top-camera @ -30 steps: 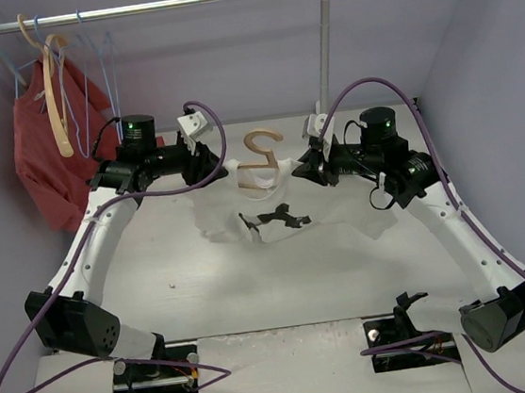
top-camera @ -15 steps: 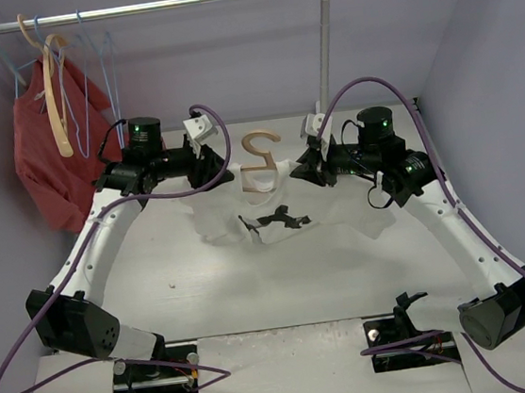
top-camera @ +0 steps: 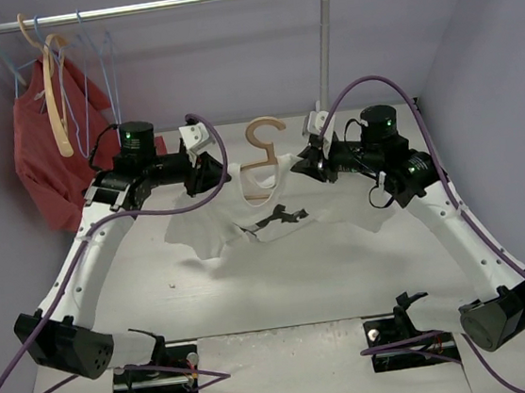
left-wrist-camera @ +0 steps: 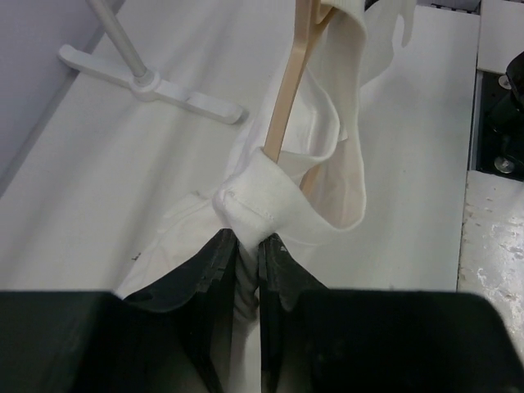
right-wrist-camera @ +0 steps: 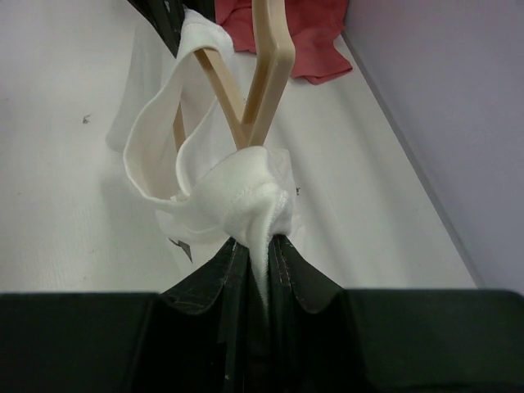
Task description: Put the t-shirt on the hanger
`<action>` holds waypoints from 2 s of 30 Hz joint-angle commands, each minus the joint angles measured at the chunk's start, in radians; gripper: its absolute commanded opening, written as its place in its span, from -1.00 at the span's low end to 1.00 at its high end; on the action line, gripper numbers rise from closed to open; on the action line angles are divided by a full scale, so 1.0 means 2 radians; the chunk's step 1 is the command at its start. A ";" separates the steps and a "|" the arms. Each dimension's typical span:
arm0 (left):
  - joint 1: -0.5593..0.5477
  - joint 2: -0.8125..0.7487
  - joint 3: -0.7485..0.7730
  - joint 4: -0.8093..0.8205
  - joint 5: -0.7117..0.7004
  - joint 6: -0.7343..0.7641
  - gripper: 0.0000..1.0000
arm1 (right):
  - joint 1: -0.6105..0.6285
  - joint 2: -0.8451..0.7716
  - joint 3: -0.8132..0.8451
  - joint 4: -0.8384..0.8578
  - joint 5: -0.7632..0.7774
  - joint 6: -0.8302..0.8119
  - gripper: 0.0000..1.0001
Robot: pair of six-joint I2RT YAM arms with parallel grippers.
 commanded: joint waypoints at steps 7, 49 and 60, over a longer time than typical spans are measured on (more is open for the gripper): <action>-0.001 -0.075 -0.005 0.080 -0.023 -0.019 -1.00 | -0.023 -0.029 0.023 0.029 0.035 0.002 -0.33; -0.001 -0.077 0.197 0.164 -0.326 -0.122 -1.00 | -0.044 -0.078 0.037 0.134 0.160 0.055 0.68; -0.001 -0.050 0.196 0.093 -0.374 -0.147 -1.00 | -0.044 -0.076 0.013 0.138 0.160 0.052 0.68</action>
